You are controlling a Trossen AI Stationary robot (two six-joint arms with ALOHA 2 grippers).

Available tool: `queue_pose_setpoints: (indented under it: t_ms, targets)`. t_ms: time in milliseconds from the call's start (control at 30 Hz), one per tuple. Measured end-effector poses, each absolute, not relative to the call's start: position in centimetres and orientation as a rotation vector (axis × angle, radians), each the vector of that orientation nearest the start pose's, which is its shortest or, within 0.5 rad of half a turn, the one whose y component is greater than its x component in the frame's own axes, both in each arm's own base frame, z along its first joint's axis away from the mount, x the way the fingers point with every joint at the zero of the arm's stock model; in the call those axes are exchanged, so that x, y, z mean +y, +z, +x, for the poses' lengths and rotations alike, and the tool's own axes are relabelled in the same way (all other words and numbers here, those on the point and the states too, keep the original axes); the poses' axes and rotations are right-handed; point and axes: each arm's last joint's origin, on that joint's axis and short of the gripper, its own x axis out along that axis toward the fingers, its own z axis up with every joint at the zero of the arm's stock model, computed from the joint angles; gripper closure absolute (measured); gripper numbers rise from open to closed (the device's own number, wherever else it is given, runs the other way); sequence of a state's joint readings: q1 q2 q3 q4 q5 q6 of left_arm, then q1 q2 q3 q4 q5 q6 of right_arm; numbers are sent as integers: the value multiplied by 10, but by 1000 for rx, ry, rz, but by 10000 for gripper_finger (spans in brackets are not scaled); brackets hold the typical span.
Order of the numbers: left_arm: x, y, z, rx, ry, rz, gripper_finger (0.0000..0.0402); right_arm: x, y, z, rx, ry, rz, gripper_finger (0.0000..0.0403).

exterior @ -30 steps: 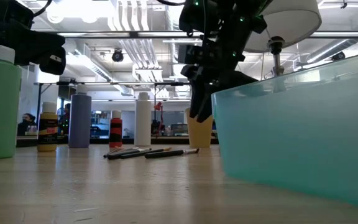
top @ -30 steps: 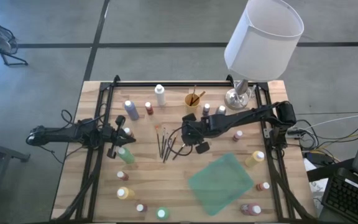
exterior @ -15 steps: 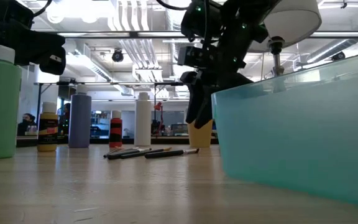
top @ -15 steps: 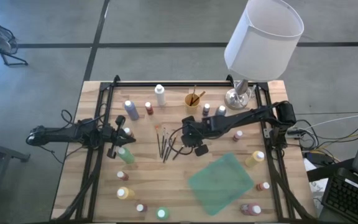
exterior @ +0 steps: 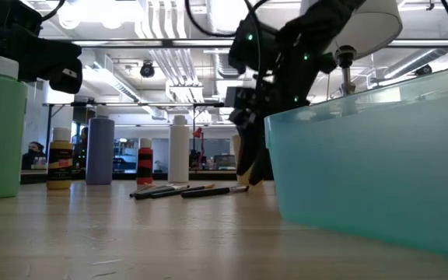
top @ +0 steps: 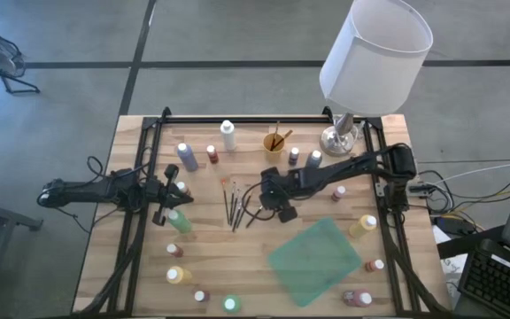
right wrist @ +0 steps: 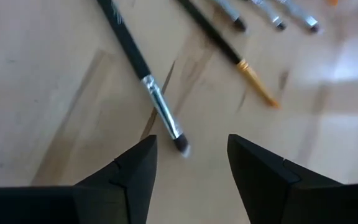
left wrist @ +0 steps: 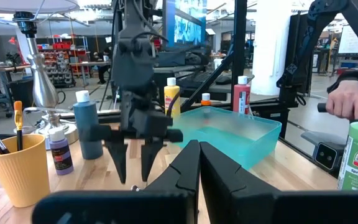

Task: Pick & Place Paint Supplies
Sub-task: Put the silver paintbrush into the yellow cup

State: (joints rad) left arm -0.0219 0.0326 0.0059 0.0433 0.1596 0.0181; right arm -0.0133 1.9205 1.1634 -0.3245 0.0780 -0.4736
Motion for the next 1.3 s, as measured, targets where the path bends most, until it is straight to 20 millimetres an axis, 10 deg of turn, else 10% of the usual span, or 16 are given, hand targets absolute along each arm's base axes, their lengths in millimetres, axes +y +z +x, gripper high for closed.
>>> queue_pose_setpoints:
  t_ms: [1300]
  targets:
    - [-7, 167, 99, -14, -178, 19, 388, -8, 128, 375, 1181, 248, -417, 393]
